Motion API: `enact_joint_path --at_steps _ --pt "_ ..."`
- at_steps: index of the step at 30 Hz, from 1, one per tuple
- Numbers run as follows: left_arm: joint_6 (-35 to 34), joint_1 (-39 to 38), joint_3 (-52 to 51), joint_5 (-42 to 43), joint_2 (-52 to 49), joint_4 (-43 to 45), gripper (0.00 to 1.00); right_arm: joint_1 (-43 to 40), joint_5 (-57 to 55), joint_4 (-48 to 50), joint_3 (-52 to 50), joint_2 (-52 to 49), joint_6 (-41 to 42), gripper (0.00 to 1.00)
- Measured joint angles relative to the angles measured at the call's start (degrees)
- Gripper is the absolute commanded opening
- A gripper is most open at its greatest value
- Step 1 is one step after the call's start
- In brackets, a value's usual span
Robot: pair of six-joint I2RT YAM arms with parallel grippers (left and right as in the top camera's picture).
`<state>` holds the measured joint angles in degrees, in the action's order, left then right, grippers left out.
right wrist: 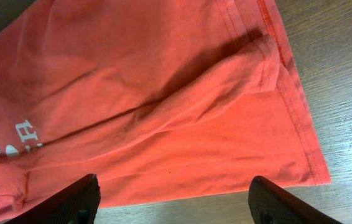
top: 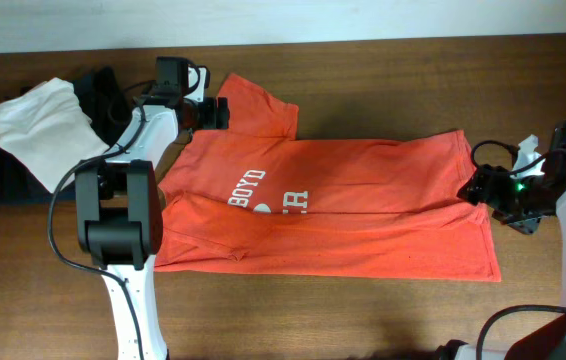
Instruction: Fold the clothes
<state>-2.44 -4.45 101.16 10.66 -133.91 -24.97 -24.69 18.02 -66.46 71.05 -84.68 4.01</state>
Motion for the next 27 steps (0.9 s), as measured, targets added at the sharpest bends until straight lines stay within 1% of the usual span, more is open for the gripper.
enact_joint_path --at_steps 1,2,3,4,6,8,12,13,15,17,19,20,22,24,27 --pt "0.0 0.0 0.2 0.1 -0.1 0.0 0.36 0.0 -0.2 0.0 0.0 0.0 0.0 0.80" --pt "0.0 -0.1 0.2 0.2 -0.3 -0.2 0.28 0.0 -0.2 0.2 0.0 0.0 -0.1 0.80" --pt "0.1 -0.2 0.3 0.4 -0.5 -0.5 0.14 0.0 -0.2 1.1 0.0 0.0 -0.2 0.82" --pt "0.2 -0.3 0.4 1.3 -0.6 -1.3 0.12 0.0 -0.2 1.4 0.0 0.0 -0.2 0.83" --pt "0.1 -0.7 0.5 2.5 -0.7 -2.5 0.01 0.0 -0.2 2.8 0.0 0.0 -0.2 0.84" --pt "0.1 -1.0 0.5 3.1 -0.7 -3.4 0.01 0.0 -0.2 4.1 0.0 -0.5 -0.2 0.83" --pt "0.1 -0.6 1.5 4.0 -0.7 -6.5 0.00 0.2 -0.2 11.7 0.0 -6.6 -0.2 0.83" --pt "0.1 -0.4 1.8 4.0 -0.5 -7.6 0.01 0.7 -0.2 16.2 0.0 -9.1 -0.2 0.83" --pt "0.0 0.0 2.3 3.9 0.9 -10.2 0.01 2.0 -0.4 21.7 -0.2 -11.9 -0.3 0.83" --pt "0.0 0.2 2.7 4.0 3.6 -15.6 0.00 3.8 -0.5 31.7 0.2 -15.6 -0.2 0.80" --pt "0.0 0.1 3.2 4.0 6.1 -20.5 0.00 5.5 -1.2 38.2 0.2 -18.8 -0.2 0.79" --pt "0.1 0.1 3.3 4.0 6.5 -21.7 0.00 6.3 -1.9 40.0 0.1 -20.3 -0.2 0.79" --pt "0.0 0.1 3.5 4.0 6.6 -25.2 0.00 8.2 -5.2 45.8 0.2 -24.0 -0.2 0.80" --pt "0.0 0.1 3.5 4.0 6.6 -26.7 0.01 9.8 -9.9 49.7 0.1 -26.6 0.4 0.80" --pt "0.0 0.1 3.5 4.0 6.6 -27.7 0.00 10.7 -15.4 53.2 0.1 -28.8 1.5 0.79"
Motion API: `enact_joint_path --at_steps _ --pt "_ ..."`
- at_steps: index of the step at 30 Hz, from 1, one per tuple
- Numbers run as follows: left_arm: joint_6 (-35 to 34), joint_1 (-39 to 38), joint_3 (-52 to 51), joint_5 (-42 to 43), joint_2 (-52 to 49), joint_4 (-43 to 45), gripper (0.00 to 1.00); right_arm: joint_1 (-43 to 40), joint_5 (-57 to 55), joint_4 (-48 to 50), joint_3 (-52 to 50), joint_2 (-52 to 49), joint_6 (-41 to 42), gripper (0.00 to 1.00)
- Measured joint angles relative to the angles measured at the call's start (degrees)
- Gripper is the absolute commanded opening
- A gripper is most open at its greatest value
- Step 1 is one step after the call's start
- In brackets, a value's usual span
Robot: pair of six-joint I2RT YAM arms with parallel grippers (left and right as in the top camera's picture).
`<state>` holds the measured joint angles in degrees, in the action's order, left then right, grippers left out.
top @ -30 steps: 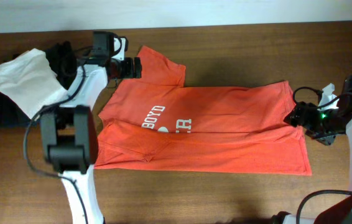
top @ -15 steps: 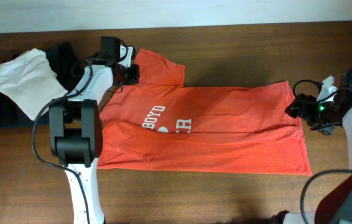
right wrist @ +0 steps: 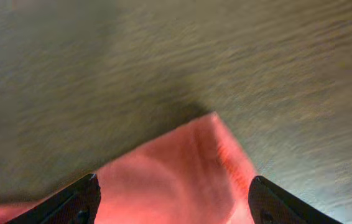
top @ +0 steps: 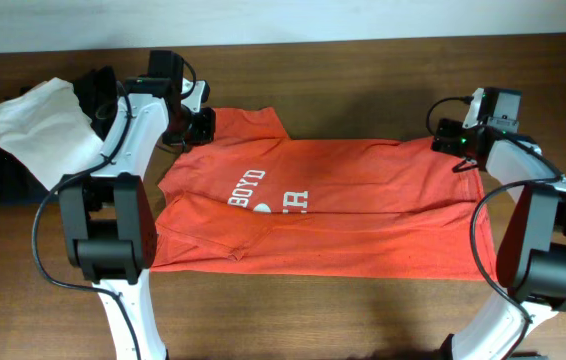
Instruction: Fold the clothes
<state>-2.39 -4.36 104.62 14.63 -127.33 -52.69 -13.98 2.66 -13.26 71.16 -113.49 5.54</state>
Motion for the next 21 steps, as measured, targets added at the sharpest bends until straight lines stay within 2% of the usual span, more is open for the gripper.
enact_joint_path --at_steps 2,5,9,10,11,12,14,21 --pt "0.0 0.0 0.0 0.0 0.0 0.0 0.01 0.0 -1.9 2.0 0.0 -0.9 1.0 0.69" --pt "0.0 0.0 0.0 0.0 0.0 0.0 0.00 0.3 -2.9 3.5 0.0 -2.4 2.3 0.59" --pt "0.0 0.0 0.0 0.0 0.0 -0.1 0.00 1.6 -4.0 4.6 0.0 -4.5 3.7 0.22" --pt "0.0 0.0 0.0 0.0 0.0 -0.1 0.00 1.7 -4.0 4.8 0.0 -4.6 3.7 0.22" --pt "0.0 0.0 0.0 0.0 0.0 -0.2 0.00 1.7 -4.2 4.9 0.0 -4.6 4.3 0.27" --pt "0.0 0.0 0.0 0.0 0.0 -0.4 0.01 1.7 -4.2 5.1 0.0 -4.7 4.0 0.37" --pt "0.0 0.0 0.0 0.0 0.0 -0.7 0.01 1.7 -4.2 5.2 0.1 -4.8 4.5 0.49" --pt "0.0 0.0 0.0 0.0 0.0 -2.0 0.00 1.7 -6.0 7.3 2.0 -4.9 4.6 0.52"
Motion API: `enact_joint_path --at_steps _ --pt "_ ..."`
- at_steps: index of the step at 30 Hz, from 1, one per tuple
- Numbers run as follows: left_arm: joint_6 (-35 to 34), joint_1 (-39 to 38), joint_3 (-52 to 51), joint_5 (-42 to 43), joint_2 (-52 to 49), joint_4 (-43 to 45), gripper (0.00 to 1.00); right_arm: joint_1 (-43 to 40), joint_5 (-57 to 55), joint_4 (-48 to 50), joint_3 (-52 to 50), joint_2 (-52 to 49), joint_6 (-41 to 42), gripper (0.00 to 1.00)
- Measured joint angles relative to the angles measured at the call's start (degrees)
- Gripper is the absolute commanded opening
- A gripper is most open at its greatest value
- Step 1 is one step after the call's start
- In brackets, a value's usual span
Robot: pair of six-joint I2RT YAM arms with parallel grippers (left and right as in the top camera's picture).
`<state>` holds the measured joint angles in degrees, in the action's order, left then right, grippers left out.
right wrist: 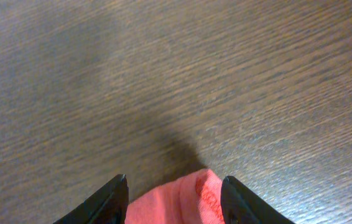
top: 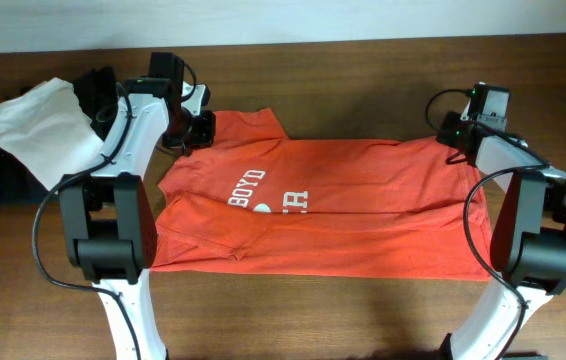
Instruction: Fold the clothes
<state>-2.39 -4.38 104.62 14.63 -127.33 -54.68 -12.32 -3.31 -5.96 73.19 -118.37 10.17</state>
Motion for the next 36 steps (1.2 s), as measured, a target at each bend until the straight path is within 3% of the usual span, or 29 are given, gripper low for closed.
enact_joint_path --at_steps 7,8,11,18,22,30,36 --pt "0.0 0.0 0.0 0.0 0.0 0.0 0.01 0.0 -0.4 1.5 0.1 -2.3 0.0 0.50" --pt "0.0 0.0 0.0 0.0 0.0 0.0 0.01 0.0 -0.7 1.8 0.2 -2.7 -0.1 0.45" --pt "0.0 0.0 0.0 0.0 0.0 0.0 0.00 0.0 -0.8 1.8 0.2 -2.7 -0.1 0.04" --pt "0.0 0.0 0.0 0.0 0.0 -0.4 0.00 -0.3 -1.6 -3.2 0.4 -0.9 -3.5 0.04" --pt "0.0 1.2 0.0 0.0 0.9 -5.3 0.00 -2.1 -1.6 -16.4 0.8 5.9 -4.0 0.04" --pt "0.0 5.8 0.0 0.2 11.9 -16.1 0.00 -3.7 1.2 -45.3 0.9 12.9 -4.0 0.04" --pt "0.0 6.6 0.0 0.1 12.7 -23.9 0.00 -9.8 1.7 -55.3 0.9 12.9 -3.9 0.04"
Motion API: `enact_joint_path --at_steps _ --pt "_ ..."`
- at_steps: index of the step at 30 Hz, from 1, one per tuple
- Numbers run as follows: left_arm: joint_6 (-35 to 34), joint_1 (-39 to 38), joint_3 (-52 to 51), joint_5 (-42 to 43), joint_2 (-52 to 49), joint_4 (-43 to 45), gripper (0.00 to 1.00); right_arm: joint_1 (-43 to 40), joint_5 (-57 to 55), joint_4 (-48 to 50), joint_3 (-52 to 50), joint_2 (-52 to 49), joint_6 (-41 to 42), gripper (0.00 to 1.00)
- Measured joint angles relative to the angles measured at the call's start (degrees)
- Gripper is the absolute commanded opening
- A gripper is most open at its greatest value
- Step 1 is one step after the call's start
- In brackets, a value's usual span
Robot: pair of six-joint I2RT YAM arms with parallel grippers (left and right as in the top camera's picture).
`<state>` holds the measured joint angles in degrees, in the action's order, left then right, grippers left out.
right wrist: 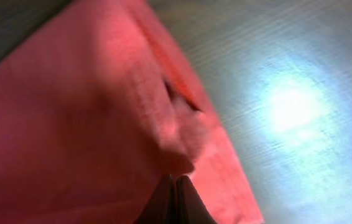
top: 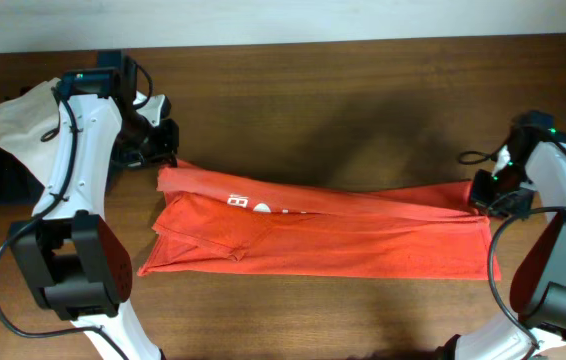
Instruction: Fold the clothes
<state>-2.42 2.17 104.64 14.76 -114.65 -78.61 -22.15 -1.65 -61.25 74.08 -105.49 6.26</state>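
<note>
The orange T-shirt [top: 313,240] lies across the table's middle, its far edge raised and drawn toward the front, with only a strip of the white lettering showing. My left gripper [top: 162,160] is at the raised far-left corner, seemingly shut on it. My right gripper [top: 480,196] holds the raised far-right corner. In the right wrist view its jaws [right wrist: 175,182] are pressed together on orange fabric [right wrist: 70,124] above the lower layer's hem.
A white garment [top: 23,115] and dark clothes are piled at the far left, just behind my left arm. The brown wooden table [top: 343,90] shows bare behind the shirt and along the front edge.
My right gripper, then partly open around the far-right corner, is now shut on it. Both grippers are nearer the front, and the shirt's far edge now lies raised over its middle.
The shirt lay flat with my left gripper at its far-left sleeve and my right gripper open over the right hem. The right gripper was then at the far-right corner, later with narrower jaws. Now both hold the far edge, brought forward over the shirt.
</note>
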Motion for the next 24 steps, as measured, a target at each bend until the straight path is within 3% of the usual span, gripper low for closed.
enact_joint_path --at_steps 5,10,19,20,21,22,24 --pt "0.0 -1.2 -0.1 -0.1 0.0 -5.0 0.00 -3.0 4.3 -2.1 0.9 0.0 1.0 0.04" --pt "0.0 -4.6 -6.1 -1.4 0.0 -6.3 0.01 -3.3 4.5 -12.3 11.1 0.2 1.3 0.04" --pt "0.1 -4.4 -17.7 -8.0 0.1 -7.5 0.00 -4.6 -6.5 -15.0 5.9 0.2 1.3 0.05" --pt "0.1 -4.3 -18.3 -8.3 0.1 -7.1 0.02 -4.6 -7.7 -15.6 5.4 0.2 1.3 0.18" --pt "0.1 -4.3 -18.7 -8.9 0.1 -7.1 0.11 -4.6 -8.2 -15.9 5.3 0.2 1.3 0.26" --pt "0.1 -4.3 -18.9 -9.6 0.1 -7.0 0.30 -4.6 -9.0 -16.2 5.2 0.2 1.5 0.30" --pt "0.1 -4.3 -19.3 -11.0 0.1 -7.1 0.43 -4.7 -10.1 -16.5 5.2 0.2 1.6 0.38"
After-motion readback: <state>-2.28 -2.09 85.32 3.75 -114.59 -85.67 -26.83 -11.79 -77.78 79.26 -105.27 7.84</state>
